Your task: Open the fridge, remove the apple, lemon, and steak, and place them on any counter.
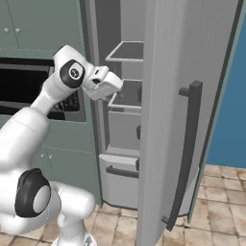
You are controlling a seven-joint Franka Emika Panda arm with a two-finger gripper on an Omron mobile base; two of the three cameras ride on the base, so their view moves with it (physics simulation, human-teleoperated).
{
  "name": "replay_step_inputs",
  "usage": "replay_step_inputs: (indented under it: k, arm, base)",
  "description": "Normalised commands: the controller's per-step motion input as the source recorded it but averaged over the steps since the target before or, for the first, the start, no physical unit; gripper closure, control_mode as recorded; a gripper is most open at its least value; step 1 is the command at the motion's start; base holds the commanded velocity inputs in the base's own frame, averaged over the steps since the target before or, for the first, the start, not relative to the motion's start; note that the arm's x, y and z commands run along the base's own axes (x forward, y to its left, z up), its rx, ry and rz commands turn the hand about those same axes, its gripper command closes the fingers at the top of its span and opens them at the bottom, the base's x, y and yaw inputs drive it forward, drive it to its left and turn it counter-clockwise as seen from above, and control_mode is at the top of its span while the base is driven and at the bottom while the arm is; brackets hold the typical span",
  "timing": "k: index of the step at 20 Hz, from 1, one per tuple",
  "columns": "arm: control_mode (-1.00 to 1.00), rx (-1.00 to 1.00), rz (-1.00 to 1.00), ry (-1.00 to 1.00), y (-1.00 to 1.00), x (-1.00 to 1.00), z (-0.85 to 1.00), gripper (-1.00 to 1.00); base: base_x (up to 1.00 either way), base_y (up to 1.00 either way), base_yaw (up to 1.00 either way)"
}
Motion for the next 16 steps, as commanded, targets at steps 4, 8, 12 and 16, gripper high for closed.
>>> replay_step_inputs:
  k: [4,8,12,16]
  arm:
    - [-1.0,0.0,-0.01,0.0,-1.0,0.64,-0.11,-1.0]
    - [-1.0,0.0,-0.05,0.0,-1.0,0.39,0.0,-1.0]
    - [-1.0,0.0,-0.08,0.0,-1.0,0.02,0.0,-1.0]
    - [-1.0,0.02,-0.09,0.03,-1.0,-0.04,0.0,-1.0]
  base:
    - [0.0,0.0,0.0]
    - [0.0,0.0,0.0]
    - [0.0,0.0,0.0]
    - [0.0,0.0,0.0]
